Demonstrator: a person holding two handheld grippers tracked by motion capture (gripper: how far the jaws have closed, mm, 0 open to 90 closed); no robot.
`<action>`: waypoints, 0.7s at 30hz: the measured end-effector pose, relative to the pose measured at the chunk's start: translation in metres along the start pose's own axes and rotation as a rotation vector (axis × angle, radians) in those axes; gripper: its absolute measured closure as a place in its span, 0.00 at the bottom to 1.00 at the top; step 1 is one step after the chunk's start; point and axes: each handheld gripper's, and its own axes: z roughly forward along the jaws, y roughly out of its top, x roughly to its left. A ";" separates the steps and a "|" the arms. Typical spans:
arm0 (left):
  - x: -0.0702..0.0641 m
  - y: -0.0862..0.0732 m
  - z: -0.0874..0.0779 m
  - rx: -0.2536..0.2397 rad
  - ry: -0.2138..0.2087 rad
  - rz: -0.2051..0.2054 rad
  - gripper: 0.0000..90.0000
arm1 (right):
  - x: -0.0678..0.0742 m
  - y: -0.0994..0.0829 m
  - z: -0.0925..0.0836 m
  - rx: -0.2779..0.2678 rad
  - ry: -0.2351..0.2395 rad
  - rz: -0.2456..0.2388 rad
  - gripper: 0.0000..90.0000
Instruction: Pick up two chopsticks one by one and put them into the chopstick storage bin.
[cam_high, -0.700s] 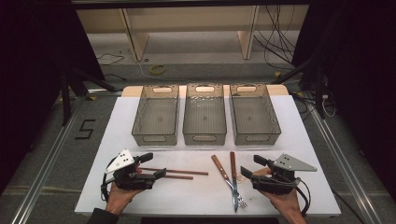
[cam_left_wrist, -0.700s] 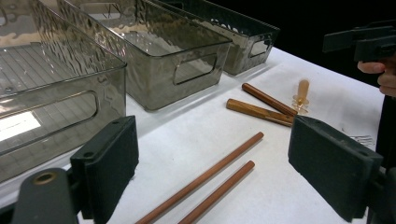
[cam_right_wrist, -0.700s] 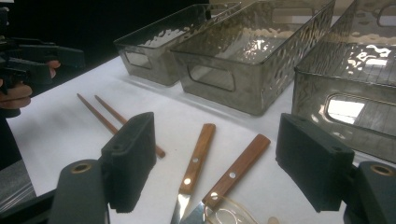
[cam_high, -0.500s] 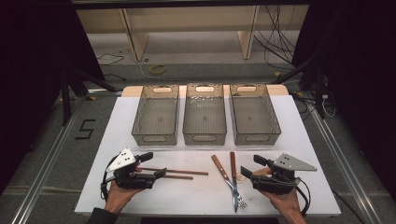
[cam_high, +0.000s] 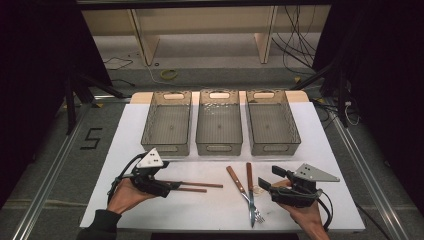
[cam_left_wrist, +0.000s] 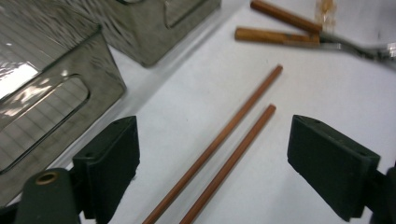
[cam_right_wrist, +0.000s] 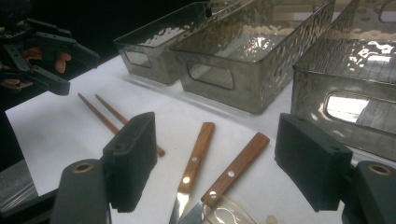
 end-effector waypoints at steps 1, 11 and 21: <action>0.000 0.002 0.001 0.026 0.004 0.021 0.19 | 0.000 0.000 0.000 0.002 0.000 -0.002 0.34; 0.007 0.015 -0.001 0.168 -0.061 0.100 0.32 | 0.000 0.000 0.000 0.010 0.008 -0.003 0.34; 0.007 0.006 0.013 0.324 -0.096 0.146 0.51 | 0.001 0.000 0.002 0.019 0.015 -0.004 0.34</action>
